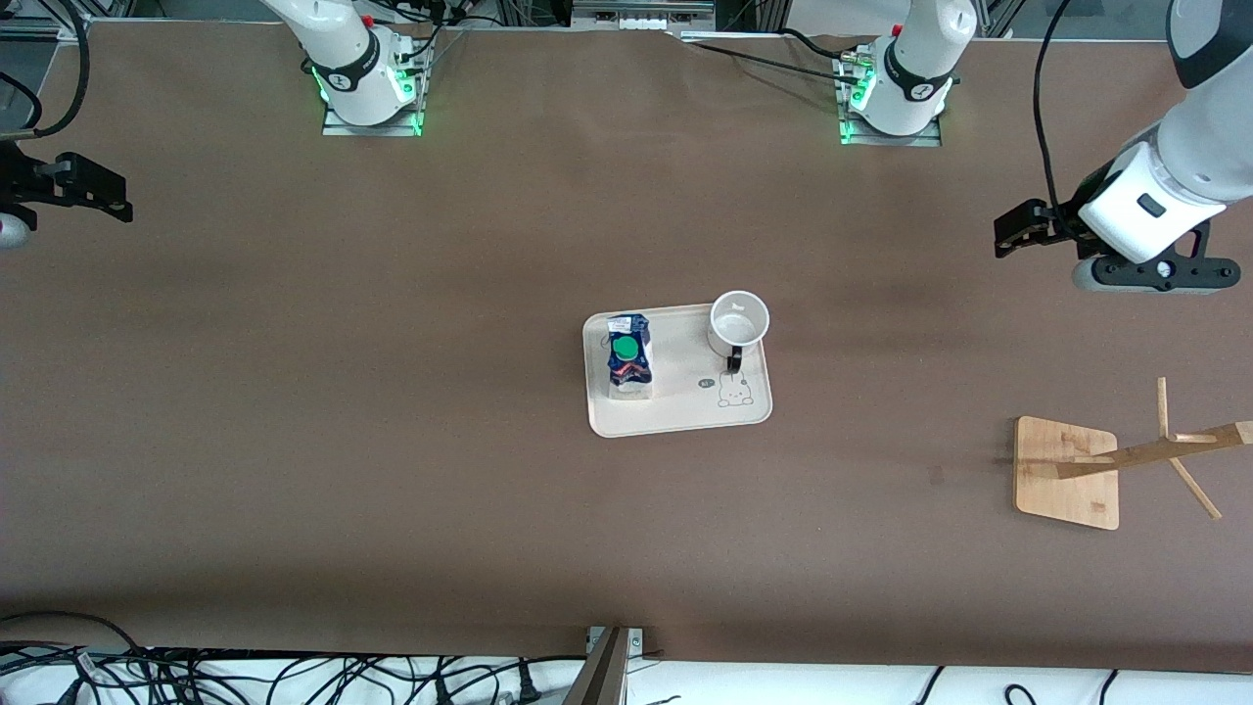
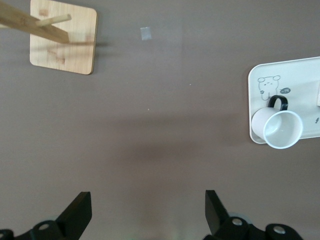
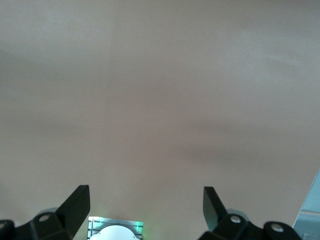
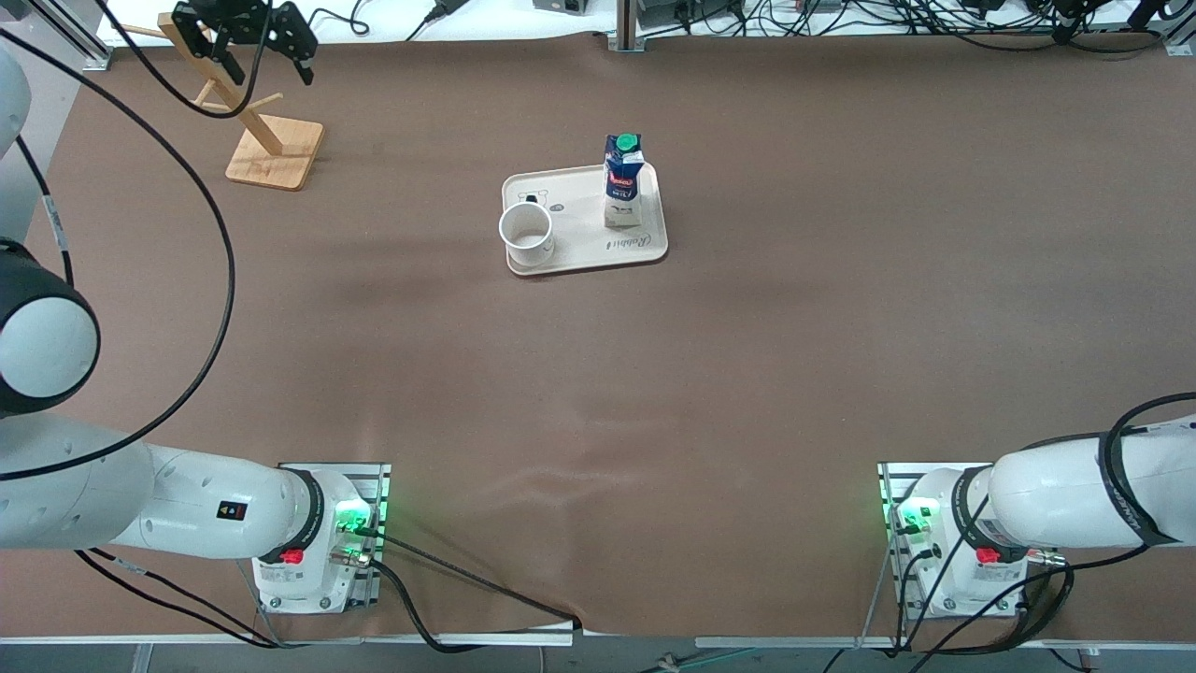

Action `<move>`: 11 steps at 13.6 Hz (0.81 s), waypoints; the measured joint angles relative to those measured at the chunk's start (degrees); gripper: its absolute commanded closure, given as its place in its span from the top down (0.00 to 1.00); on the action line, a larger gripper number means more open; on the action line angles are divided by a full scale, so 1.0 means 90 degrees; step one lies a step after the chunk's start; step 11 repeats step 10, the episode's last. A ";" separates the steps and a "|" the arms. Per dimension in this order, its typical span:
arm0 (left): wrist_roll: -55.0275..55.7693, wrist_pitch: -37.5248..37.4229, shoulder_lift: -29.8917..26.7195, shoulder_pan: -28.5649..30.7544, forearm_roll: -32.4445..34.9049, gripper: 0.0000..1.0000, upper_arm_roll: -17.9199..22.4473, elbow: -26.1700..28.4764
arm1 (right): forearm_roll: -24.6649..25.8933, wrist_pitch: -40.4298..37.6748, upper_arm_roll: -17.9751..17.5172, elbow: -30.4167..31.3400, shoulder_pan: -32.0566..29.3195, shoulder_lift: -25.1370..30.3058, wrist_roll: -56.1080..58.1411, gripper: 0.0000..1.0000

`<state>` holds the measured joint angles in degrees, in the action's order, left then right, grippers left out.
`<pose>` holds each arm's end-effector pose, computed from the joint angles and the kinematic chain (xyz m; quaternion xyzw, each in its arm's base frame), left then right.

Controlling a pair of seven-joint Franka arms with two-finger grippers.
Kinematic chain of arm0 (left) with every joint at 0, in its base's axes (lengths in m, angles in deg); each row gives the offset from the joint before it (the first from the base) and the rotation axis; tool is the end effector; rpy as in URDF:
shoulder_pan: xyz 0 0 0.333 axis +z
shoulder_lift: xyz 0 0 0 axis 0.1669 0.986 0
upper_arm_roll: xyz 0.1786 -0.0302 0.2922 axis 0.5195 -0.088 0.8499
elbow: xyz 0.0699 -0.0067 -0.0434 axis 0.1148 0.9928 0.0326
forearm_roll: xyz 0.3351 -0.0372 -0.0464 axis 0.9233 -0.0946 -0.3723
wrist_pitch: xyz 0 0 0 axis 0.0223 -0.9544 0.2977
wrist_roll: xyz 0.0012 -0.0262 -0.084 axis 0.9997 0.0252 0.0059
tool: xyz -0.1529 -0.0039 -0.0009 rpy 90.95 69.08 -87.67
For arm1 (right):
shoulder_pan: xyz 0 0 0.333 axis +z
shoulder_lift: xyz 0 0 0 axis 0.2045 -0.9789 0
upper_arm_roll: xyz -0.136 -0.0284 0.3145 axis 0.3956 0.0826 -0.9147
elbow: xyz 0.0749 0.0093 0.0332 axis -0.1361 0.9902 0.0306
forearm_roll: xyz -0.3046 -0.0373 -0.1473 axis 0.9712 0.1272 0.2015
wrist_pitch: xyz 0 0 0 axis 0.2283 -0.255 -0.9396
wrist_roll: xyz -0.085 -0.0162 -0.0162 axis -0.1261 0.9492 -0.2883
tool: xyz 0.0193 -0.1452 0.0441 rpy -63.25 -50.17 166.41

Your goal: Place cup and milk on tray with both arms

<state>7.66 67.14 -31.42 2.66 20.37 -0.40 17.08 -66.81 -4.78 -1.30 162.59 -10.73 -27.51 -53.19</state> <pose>0.4902 -0.0337 0.5518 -0.9981 -0.0025 0.0622 0.0014 0.5012 -0.0304 0.6010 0.9944 0.0769 -0.0624 0.0381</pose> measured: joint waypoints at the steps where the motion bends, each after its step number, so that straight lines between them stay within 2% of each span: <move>1: -0.0028 0.0057 -0.0087 0.0060 0.0000 1.00 0.0002 0.0128 | 0.0000 0.0021 0.0000 0.0000 0.0000 -0.0006 -0.0002 1.00; 11: -0.0036 0.0167 -0.0229 0.0157 0.0000 1.00 0.0006 0.0202 | 0.0000 0.0262 0.0000 0.0093 -0.0005 -0.0016 -0.0004 1.00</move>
